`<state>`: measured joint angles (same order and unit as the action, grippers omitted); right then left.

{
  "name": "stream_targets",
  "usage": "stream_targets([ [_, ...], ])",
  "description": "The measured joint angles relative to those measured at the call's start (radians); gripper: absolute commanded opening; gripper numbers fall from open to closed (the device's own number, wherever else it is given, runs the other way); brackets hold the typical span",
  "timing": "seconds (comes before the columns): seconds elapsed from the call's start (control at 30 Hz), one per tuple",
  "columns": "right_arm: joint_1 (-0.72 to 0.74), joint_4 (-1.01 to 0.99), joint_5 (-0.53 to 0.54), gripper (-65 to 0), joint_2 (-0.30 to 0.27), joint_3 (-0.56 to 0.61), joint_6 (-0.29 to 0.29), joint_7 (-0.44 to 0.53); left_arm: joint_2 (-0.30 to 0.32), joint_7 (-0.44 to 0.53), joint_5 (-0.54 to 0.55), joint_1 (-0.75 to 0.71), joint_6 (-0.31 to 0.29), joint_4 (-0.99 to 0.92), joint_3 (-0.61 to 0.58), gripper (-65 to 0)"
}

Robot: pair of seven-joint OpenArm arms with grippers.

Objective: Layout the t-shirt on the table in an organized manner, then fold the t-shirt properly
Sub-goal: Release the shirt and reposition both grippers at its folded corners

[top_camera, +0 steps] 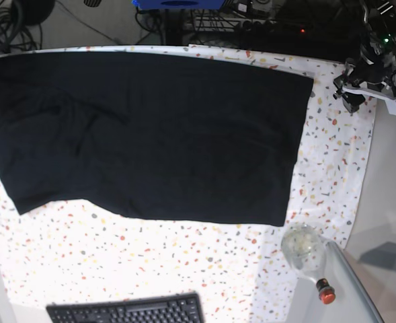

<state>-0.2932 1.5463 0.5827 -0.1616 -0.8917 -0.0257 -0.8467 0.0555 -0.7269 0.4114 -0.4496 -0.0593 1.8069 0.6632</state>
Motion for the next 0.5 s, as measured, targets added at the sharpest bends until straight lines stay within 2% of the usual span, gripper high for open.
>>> stream_targets([
  [0.03,0.003,0.004,0.0,-23.3,-0.001,0.0,0.0,0.007,0.0,-0.006,-0.004,0.011,-0.001,0.0,-0.015,-34.2],
  [0.07,0.008,0.01,0.0,-23.3,-0.001,0.002,0.0,0.011,0.001,-0.006,-0.015,0.026,-0.001,-0.005,-0.034,-42.5],
  [0.13,0.035,0.017,-0.002,-23.3,-0.01,0.009,-0.002,0.016,0.003,-0.006,-0.007,0.063,-0.013,-0.032,-0.082,-63.4],
  [0.2,0.079,-0.021,-0.004,-23.1,-0.064,0.082,-0.004,0.045,0.002,-0.006,-0.011,0.1,-0.018,-0.058,-0.139,-65.0],
  [0.27,0.145,-0.105,-0.003,-22.7,-0.144,0.198,-0.004,0.105,0.004,-0.006,-0.015,0.133,-0.014,-0.092,-0.197,-65.0],
  [0.37,0.272,-0.279,0.015,-22.7,-0.249,0.404,0.039,0.257,0.012,0.0,-0.014,0.204,-0.008,-0.192,-0.308,-65.0],
  [0.47,0.381,-0.471,0.003,-22.7,-0.293,0.567,0.074,0.345,0.016,0.011,-0.012,0.246,-0.018,-0.295,-0.352,-65.0],
  [0.5,0.417,-0.545,0.008,-22.7,-0.305,0.62,0.101,0.373,0.016,0.031,-0.045,0.248,-0.009,-0.322,-0.35,-65.0],
])
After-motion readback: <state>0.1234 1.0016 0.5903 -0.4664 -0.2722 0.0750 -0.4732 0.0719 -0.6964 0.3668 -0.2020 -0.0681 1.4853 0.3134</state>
